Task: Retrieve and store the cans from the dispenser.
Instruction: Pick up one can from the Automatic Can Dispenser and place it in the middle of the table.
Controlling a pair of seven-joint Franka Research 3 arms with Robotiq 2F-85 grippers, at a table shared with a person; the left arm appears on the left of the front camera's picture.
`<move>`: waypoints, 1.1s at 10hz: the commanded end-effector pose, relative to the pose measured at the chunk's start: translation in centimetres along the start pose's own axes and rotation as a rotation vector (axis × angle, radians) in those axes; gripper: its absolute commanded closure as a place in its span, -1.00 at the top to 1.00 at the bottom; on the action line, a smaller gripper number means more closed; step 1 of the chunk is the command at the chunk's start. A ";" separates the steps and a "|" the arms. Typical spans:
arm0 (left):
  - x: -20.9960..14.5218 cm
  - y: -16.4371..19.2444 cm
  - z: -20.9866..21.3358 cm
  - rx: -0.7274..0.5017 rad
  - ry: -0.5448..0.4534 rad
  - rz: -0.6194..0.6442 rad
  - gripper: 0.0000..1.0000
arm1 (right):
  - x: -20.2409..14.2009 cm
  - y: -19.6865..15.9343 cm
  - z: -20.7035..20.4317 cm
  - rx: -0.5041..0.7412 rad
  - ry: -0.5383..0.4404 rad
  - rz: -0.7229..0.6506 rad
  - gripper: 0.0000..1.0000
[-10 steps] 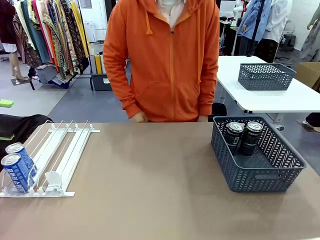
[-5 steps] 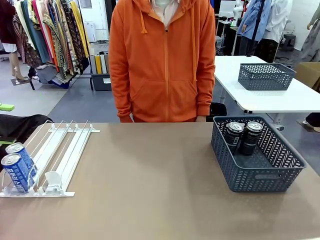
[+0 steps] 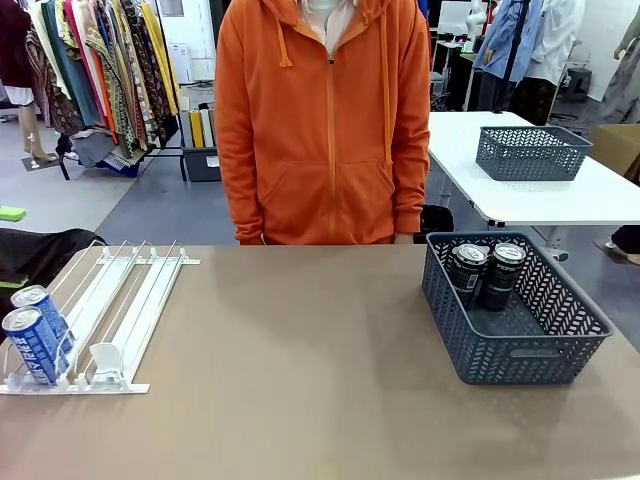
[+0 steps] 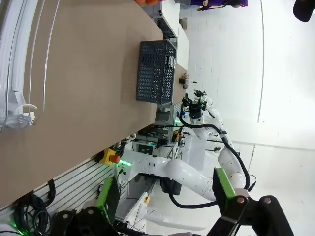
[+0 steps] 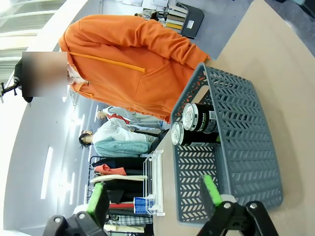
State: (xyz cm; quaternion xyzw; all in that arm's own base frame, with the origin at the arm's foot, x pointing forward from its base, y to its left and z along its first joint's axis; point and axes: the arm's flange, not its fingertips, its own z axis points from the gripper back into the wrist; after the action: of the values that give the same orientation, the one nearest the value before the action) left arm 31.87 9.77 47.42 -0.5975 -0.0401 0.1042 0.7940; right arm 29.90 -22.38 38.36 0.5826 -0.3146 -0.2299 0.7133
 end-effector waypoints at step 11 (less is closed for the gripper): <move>-2.4 -9.5 -5.2 1.146 -0.126 0.012 1.00 | 0.1 0.3 0.2 0.004 0.003 0.002 1.00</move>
State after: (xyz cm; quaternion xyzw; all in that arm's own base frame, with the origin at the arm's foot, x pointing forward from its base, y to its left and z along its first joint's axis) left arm 31.97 1.08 54.78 -0.0045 -0.0158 0.1581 0.9873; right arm 29.90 -22.39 38.37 0.5826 -0.3146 -0.2299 0.7132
